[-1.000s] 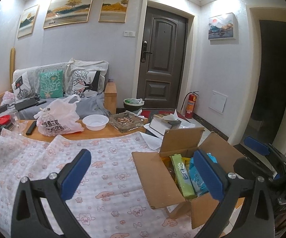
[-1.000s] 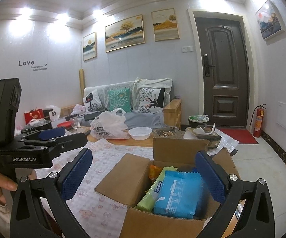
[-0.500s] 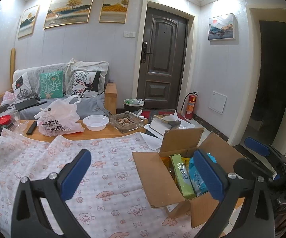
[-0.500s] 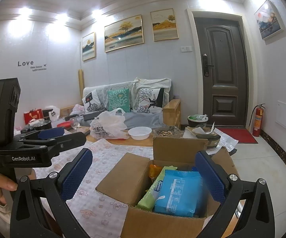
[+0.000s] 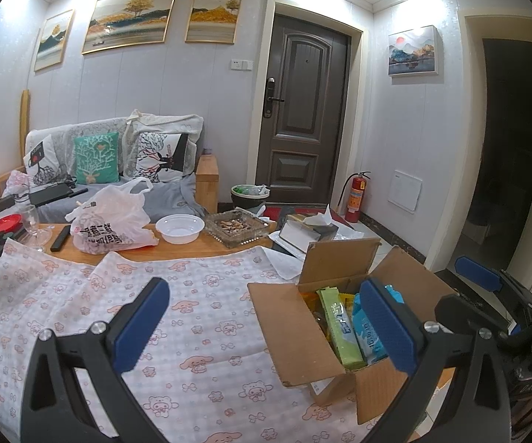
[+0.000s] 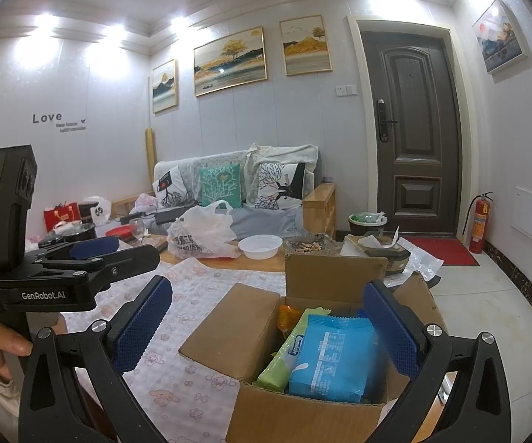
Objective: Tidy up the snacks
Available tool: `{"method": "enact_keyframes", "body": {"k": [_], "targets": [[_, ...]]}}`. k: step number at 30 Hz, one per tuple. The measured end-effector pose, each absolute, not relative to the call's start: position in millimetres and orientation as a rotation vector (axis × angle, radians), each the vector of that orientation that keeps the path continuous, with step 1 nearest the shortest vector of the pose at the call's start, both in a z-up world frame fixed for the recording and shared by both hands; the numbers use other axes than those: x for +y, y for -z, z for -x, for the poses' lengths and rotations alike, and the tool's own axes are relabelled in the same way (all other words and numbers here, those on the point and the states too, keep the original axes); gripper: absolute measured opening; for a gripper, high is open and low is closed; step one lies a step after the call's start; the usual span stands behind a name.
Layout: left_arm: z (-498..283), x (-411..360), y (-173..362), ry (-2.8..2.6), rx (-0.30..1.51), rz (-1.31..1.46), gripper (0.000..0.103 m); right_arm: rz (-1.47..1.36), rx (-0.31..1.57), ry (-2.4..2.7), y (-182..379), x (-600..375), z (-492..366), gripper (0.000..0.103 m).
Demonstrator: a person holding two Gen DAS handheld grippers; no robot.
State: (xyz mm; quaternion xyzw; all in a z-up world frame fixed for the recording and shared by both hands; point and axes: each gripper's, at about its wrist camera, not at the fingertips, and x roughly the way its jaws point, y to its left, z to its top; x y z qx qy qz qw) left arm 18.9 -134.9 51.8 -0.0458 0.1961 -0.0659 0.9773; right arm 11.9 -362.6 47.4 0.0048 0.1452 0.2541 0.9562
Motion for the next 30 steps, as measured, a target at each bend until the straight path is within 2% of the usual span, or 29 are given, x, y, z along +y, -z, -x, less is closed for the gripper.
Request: {"method": "enact_keyframes", "body": {"k": [30], "targets": [[-18.3, -133.2, -52.0, 0.138, 0.403, 0.095, 0.102, -0.012, 0.298, -0.513, -48.1, -364.6, -9.3, 0.103]]}}
